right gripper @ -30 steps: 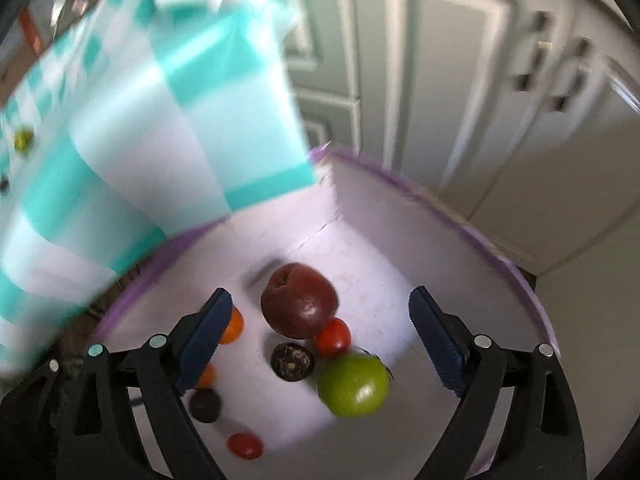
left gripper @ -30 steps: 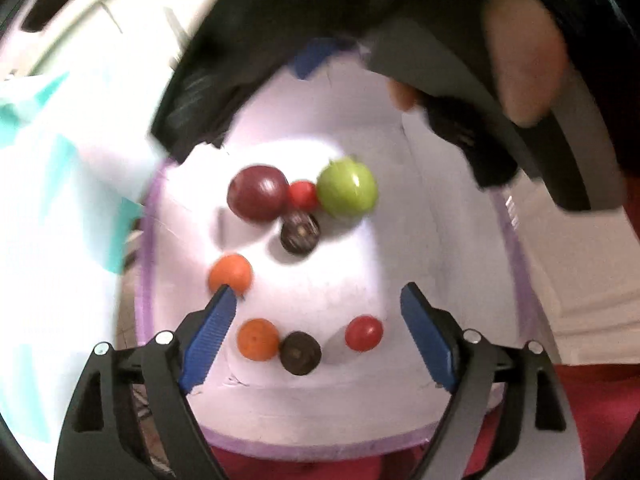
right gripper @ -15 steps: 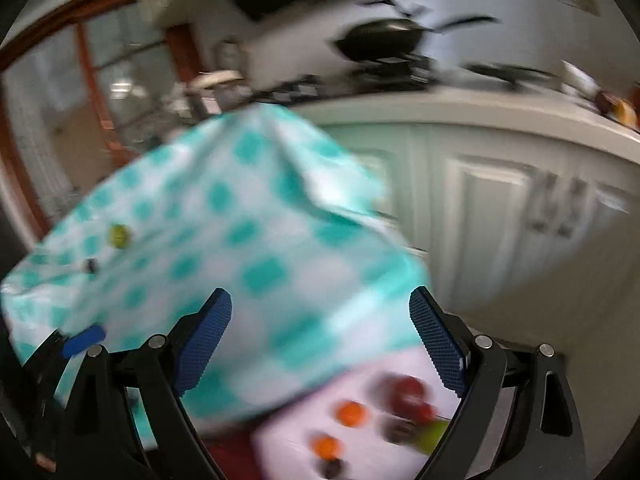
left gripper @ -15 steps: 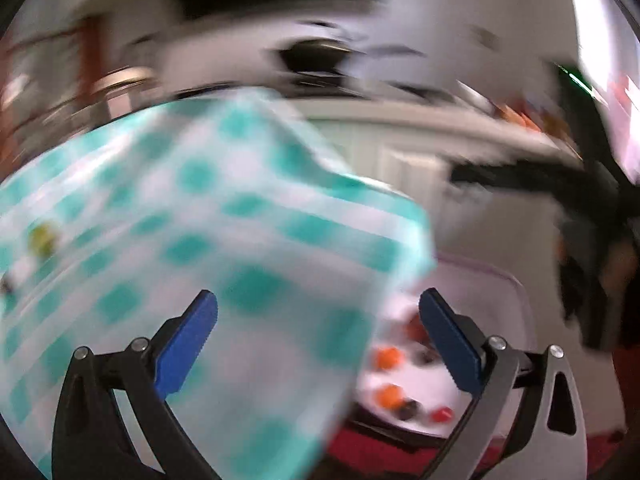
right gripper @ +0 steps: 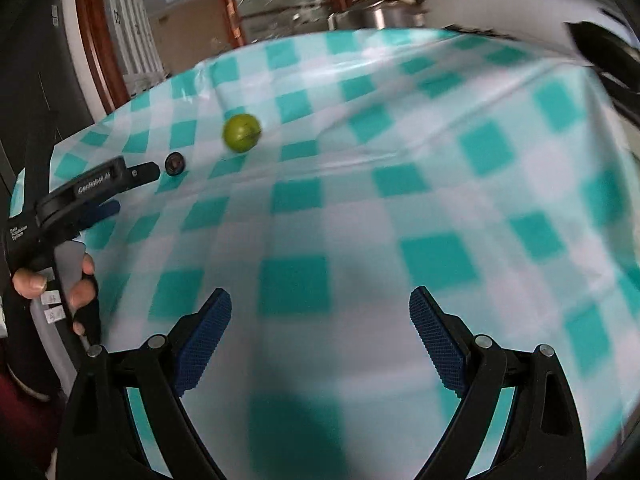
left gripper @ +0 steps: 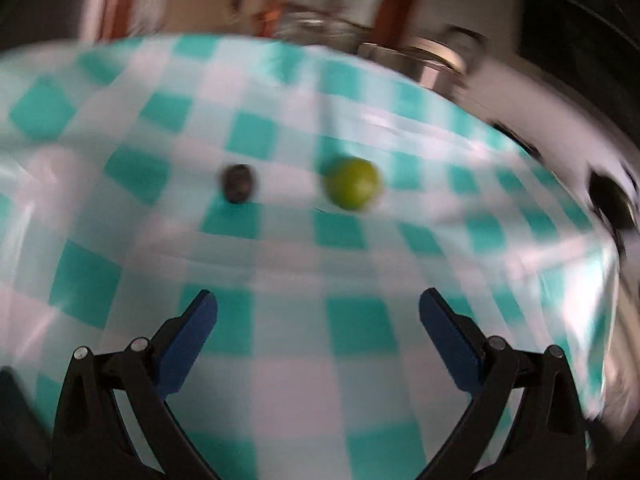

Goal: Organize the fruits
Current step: 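Move both open tools back to the last fruits on the table, then grasp the small green tomato with the right tool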

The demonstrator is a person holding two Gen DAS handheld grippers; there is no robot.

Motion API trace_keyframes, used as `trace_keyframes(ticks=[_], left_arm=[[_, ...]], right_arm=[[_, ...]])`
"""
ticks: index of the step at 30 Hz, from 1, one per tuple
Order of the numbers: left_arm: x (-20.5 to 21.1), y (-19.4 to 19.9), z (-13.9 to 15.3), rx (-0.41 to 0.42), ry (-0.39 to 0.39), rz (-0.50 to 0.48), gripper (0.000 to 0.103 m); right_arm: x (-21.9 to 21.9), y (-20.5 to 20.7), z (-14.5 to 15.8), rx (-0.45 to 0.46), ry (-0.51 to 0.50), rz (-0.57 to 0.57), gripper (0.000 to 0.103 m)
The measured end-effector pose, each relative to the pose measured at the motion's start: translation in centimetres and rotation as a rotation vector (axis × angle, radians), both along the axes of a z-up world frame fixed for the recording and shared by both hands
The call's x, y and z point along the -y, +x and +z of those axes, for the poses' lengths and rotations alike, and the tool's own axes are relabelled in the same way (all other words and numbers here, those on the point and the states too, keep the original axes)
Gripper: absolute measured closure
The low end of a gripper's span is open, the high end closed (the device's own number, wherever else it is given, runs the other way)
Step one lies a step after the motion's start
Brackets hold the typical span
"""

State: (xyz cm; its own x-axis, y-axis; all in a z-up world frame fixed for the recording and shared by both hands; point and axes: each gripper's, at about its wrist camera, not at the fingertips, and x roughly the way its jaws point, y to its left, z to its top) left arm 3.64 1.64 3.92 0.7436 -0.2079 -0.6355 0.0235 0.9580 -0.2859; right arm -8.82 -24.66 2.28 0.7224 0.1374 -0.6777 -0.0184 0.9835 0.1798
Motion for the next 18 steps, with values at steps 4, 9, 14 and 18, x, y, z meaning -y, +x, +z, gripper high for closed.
trace_keyframes(ticks=[4, 9, 14, 18], left_arm=[[-2.9, 3.7, -0.9, -0.001, -0.061, 0.09, 0.002], [-6.5, 3.8, -1.8, 0.009, -0.154, 0.157, 0.002], [-8.9, 3.8, -2.1, 0.035, -0.171, 0.275, 0.002], [-10.4, 4.2, -2.8, 0.001, -0.228, 0.331, 0.002]], right_arm=[[-2.1, 6.9, -0.6, -0.031, 0.063, 0.012, 0.015], [-4.4, 13.4, -1.2, -0.057, 0.111, 0.0, 0.015], [-7.5, 19.5, -1.9, -0.073, 0.153, -0.021, 0.015], [-9.8, 23.2, -2.4, -0.076, 0.192, -0.055, 0.015]])
